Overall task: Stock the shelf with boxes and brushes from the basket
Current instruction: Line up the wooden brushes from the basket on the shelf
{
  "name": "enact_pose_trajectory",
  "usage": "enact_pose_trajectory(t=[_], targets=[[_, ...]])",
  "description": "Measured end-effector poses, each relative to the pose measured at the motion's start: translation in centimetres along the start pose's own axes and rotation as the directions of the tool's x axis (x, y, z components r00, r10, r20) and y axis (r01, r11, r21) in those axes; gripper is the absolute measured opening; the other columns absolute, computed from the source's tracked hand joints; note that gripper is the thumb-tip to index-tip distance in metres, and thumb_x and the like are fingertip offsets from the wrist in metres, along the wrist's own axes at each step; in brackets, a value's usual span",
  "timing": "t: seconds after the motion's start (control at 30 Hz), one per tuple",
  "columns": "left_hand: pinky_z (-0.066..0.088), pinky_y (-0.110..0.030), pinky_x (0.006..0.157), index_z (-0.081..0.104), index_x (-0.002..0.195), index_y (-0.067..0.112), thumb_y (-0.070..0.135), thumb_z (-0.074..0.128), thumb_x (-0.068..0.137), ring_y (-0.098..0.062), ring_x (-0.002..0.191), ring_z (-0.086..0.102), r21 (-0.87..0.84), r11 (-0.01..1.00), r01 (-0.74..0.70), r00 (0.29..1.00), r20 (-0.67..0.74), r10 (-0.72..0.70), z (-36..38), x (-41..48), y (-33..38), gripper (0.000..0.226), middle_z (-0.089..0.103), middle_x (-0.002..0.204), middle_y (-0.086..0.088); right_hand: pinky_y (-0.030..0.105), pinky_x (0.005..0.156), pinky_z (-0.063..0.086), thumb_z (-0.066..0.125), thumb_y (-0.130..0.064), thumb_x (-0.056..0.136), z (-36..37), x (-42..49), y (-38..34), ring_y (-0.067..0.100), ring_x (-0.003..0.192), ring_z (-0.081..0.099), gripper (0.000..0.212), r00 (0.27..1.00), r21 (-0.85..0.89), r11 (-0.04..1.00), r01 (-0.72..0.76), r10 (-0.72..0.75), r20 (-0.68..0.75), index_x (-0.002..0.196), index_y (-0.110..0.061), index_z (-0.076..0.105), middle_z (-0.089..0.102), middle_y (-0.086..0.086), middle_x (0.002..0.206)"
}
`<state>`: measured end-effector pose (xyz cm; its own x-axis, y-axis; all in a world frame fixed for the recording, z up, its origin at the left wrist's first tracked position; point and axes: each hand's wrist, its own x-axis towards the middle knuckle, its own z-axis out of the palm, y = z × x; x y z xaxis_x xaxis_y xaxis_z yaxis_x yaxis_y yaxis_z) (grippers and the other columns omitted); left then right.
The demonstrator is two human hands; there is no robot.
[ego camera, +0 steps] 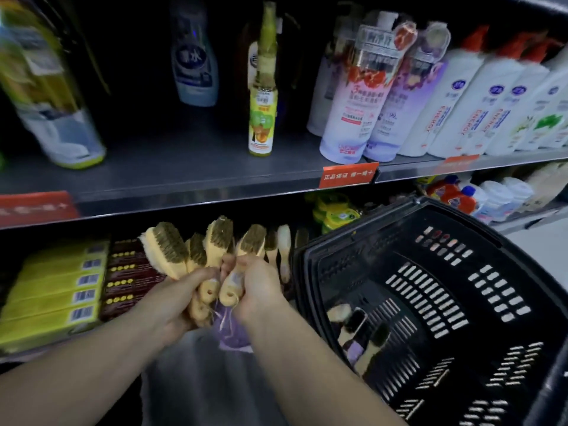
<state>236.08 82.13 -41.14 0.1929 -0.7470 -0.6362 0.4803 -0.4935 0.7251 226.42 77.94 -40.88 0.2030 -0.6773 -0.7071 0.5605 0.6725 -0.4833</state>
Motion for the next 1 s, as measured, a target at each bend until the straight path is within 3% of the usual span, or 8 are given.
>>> enact_pose_trajectory(t=[0.07, 0.17, 0.33, 0.43, 0.6, 0.73, 0.87, 1.0], targets=[[0.051, -0.036, 0.062, 0.062, 0.102, 0.006, 0.012, 0.064, 0.083, -0.026, 0.065, 0.06, 0.035, 0.998, 0.046, 0.999, -0.024, -0.045, -1.0, 1.5, 0.4, 0.02, 0.065, 0.083, -0.017, 0.024, 0.044, 0.046, 0.043, -0.001, 0.091, 0.2, 0.7, 1.3, 0.016, 0.045, 0.058, 0.02, 1.0, 0.017, 1.0, -0.014, 0.014, 0.005, 0.082, 0.001, 0.061, 0.061, 0.009, 0.06], [0.045, -0.026, 0.041, 0.061, 0.094, 0.005, 0.013, 0.063, 0.084, -0.02, 0.044, 0.055, 0.099, 0.992, 0.072, 0.997, -0.02, -0.071, -2.4, 4.0, 1.5, 0.013, 0.061, 0.067, -0.014, 0.024, 0.049, 0.052, 0.044, 0.002, 0.093, 0.3, 1.5, 2.8, 0.018, 0.059, 0.066, 0.023, 0.999, 0.063, 0.998, 0.015, -0.017, 0.031, 0.111, 0.004, 0.057, 0.067, 0.013, 0.076], [0.045, -0.031, 0.054, 0.06, 0.092, 0.006, 0.013, 0.066, 0.083, -0.026, 0.059, 0.055, 0.232, 0.973, 0.009, 0.999, -0.037, 0.0, -4.3, 7.6, 2.4, 0.013, 0.062, 0.073, -0.019, 0.036, 0.076, 0.056, 0.049, -0.009, 0.096, 0.2, 3.5, 4.5, 0.022, 0.077, 0.065, 0.015, 0.993, 0.02, 0.999, 0.045, -0.042, -0.106, 0.104, -0.004, 0.061, 0.068, 0.016, 0.093], [0.037, -0.022, 0.041, 0.058, 0.09, 0.011, 0.015, 0.069, 0.08, -0.023, 0.052, 0.049, 0.298, 0.955, -0.015, 0.997, -0.064, 0.036, -5.9, 9.1, 2.8, 0.015, 0.057, 0.067, -0.012, 0.027, 0.064, 0.05, 0.046, -0.007, 0.096, 0.6, 5.2, 4.9, 0.017, 0.071, 0.059, 0.016, 0.975, -0.068, 0.993, 0.098, -0.11, -0.194, 0.091, -0.015, 0.059, 0.062, 0.007, 0.081], [0.03, -0.022, 0.044, 0.056, 0.08, 0.01, 0.018, 0.066, 0.084, -0.021, 0.052, 0.042, 0.177, 0.984, -0.015, 0.993, -0.109, 0.035, -7.5, 11.2, 4.5, 0.013, 0.049, 0.063, -0.011, 0.019, 0.041, 0.04, 0.042, 0.002, 0.093, 3.4, 9.0, 5.5, 0.01, 0.05, 0.05, 0.027, 0.969, -0.146, 0.982, 0.123, -0.151, -0.194, 0.077, -0.019, 0.049, 0.052, 0.002, 0.065], [0.034, -0.02, 0.04, 0.054, 0.078, 0.014, 0.016, 0.065, 0.084, -0.015, 0.045, 0.042, 0.005, 0.999, 0.053, 0.993, -0.11, -0.052, -9.5, 12.1, 4.5, 0.013, 0.046, 0.06, -0.005, 0.023, 0.047, 0.049, 0.043, -0.01, 0.098, 3.6, 12.5, 7.1, 0.014, 0.061, 0.06, 0.02, 0.956, -0.241, 0.951, 0.193, -0.238, -0.172, 0.112, -0.021, 0.053, 0.063, 0.008, 0.089], [0.047, -0.033, 0.05, 0.057, 0.077, 0.013, 0.015, 0.068, 0.078, -0.019, 0.054, 0.049, -0.116, 0.981, 0.154, 0.986, -0.053, -0.161, -11.5, 12.4, 2.9, 0.011, 0.052, 0.063, -0.007, 0.017, 0.045, 0.046, 0.04, -0.017, 0.1, 2.2, 15.6, 8.8, 0.003, 0.044, 0.058, 0.024, 0.952, -0.529, 0.821, 0.213, -0.296, -0.077, 0.119, -0.03, 0.045, 0.063, -0.011, 0.075], [0.045, -0.023, 0.037, 0.061, 0.076, 0.015, 0.018, 0.071, 0.054, -0.013, 0.047, 0.056, -0.213, 0.969, 0.127, 0.988, -0.063, -0.144, -12.4, 12.9, 2.4, 0.024, 0.059, 0.057, -0.004, 0.015, 0.075, 0.045, 0.042, -0.016, 0.099, 1.3, 18.0, 11.0, 0.006, 0.094, 0.059, 0.037, 0.954, -0.694, 0.675, 0.25, -0.296, 0.056, 0.136, -0.021, 0.04, 0.063, -0.005, 0.114]])
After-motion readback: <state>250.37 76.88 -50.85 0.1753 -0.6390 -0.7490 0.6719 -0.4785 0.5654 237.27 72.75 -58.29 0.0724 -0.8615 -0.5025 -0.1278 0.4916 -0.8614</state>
